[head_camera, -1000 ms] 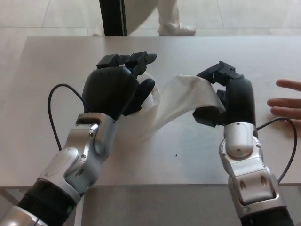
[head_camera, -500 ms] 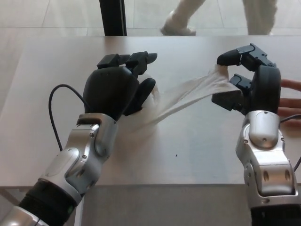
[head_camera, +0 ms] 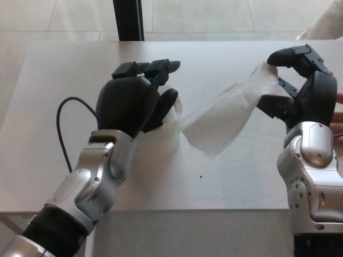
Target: A toilet paper roll is kept in the middle of the desk infront of the robot. The robot places its left hand on the top of the toilet paper roll to hold it still and uses its right hand to tear off a piece of toilet paper from it and hands the paper to a person
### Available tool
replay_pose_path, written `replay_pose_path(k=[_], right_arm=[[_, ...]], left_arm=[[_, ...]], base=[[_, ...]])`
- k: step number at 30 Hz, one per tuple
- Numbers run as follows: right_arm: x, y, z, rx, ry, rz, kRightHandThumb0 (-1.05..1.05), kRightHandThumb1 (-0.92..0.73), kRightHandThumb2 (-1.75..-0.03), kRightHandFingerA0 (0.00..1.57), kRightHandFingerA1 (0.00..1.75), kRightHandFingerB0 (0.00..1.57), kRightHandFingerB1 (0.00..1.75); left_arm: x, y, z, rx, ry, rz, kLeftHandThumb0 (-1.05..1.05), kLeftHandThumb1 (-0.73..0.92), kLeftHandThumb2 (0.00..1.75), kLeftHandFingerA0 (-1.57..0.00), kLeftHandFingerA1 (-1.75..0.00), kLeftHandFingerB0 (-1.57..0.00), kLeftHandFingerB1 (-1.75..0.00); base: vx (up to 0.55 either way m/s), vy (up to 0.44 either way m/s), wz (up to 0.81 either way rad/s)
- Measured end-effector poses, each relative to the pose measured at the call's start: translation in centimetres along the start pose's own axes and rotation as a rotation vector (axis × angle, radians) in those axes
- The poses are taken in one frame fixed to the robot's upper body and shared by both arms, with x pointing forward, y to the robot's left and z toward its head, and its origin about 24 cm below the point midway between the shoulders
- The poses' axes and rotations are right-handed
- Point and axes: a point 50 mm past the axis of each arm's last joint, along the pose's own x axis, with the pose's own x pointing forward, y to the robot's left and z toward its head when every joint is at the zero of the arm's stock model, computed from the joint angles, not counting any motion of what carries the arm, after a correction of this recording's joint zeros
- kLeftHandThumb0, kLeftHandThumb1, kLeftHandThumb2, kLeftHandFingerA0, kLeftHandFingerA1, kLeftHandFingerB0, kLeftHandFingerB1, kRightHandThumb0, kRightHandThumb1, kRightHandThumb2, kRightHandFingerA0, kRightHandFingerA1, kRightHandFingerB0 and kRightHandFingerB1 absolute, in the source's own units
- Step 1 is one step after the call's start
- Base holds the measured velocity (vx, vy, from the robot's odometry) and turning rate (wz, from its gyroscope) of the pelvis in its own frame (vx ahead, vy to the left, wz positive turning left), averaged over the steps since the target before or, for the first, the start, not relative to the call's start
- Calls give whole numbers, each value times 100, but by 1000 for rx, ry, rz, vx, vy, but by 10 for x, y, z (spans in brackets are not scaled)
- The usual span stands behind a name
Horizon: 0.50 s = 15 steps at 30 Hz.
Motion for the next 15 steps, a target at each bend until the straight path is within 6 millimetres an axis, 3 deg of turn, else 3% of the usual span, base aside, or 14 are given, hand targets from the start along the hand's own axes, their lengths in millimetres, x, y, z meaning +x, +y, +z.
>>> replay_pose_path(k=[4,8,9,11,15], right_arm=[[0,-4,2,54,11,-22,-25,-67,-120,106,175,82,175],[1,-9,3,116,27,-57,-26,-61,-126,106,175,80,175],[2,-10,3,129,31,-63,-26,-71,-114,105,175,78,175],[3,-12,4,161,39,-78,-27,-76,-108,105,175,78,175],[6,-15,8,220,47,-106,-26,-72,-117,105,175,78,175]], left_arm=[[-1,0,0,-2,0,4,-41,80,76,-23,-46,-29,-41],[-2,-1,0,-5,0,10,-41,79,79,-24,-45,-31,-38],[-2,-1,0,-5,0,10,-41,79,80,-24,-45,-30,-39],[-3,-1,0,-6,-1,12,-41,78,80,-24,-45,-30,-38],[-4,-1,0,-9,-1,13,-40,79,79,-24,-44,-31,-38]], base=[[0,0,0],[0,0,0],[0,0,0],[0,0,0],[0,0,0]])
